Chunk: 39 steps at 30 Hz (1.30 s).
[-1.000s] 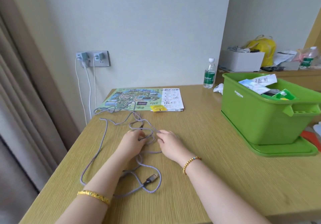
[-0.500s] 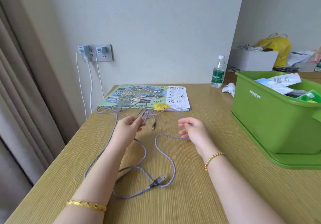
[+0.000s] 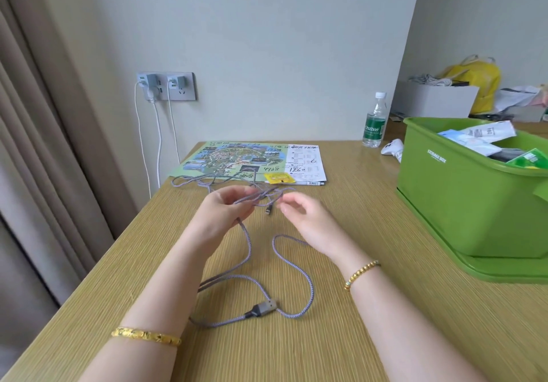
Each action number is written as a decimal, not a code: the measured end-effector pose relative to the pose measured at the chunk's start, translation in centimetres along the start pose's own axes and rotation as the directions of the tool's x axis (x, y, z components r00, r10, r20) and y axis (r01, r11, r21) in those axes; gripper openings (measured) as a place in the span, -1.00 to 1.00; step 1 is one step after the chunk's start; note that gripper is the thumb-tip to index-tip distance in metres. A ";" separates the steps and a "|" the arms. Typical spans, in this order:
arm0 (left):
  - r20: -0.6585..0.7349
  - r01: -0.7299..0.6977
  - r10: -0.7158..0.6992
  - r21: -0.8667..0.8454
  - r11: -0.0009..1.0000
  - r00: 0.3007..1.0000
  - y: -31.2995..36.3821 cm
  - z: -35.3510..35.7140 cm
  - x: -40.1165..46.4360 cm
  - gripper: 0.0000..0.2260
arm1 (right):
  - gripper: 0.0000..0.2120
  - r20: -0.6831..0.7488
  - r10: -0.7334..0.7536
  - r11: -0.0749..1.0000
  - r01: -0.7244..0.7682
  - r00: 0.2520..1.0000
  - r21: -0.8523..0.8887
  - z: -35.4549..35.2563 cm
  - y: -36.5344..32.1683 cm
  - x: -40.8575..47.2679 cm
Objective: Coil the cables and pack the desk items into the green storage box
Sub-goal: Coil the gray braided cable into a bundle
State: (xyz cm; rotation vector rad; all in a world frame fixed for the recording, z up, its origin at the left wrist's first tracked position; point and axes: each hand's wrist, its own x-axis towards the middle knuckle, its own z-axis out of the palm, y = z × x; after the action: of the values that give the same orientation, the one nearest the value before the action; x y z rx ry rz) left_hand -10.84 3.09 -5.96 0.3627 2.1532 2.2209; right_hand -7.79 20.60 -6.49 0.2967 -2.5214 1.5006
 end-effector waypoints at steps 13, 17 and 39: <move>0.213 0.147 -0.098 -0.229 0.962 0.972 0.6 1.3 -0.3 -0.62 | -0.89 0.193 0.113 0.984 -0.136 0.975 0.111 1.7 -1.3 -1.1; 0.156 0.089 -0.101 0.083 0.993 0.983 0.6 1.1 -0.3 -0.82 | -0.87 -0.063 0.108 0.936 -0.080 0.992 0.341 0.7 -1.3 -0.6; 0.260 -0.307 0.163 0.786 0.537 0.952 -0.2 1.2 -1.1 -0.78 | -0.86 -0.194 -0.096 0.992 0.078 0.976 -0.101 -0.2 -0.3 0.2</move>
State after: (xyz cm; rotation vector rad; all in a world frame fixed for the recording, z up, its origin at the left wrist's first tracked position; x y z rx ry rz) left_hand -9.54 4.04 -6.32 0.8516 3.0437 0.9829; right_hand -7.86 20.62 -6.15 0.2277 -2.3801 1.3069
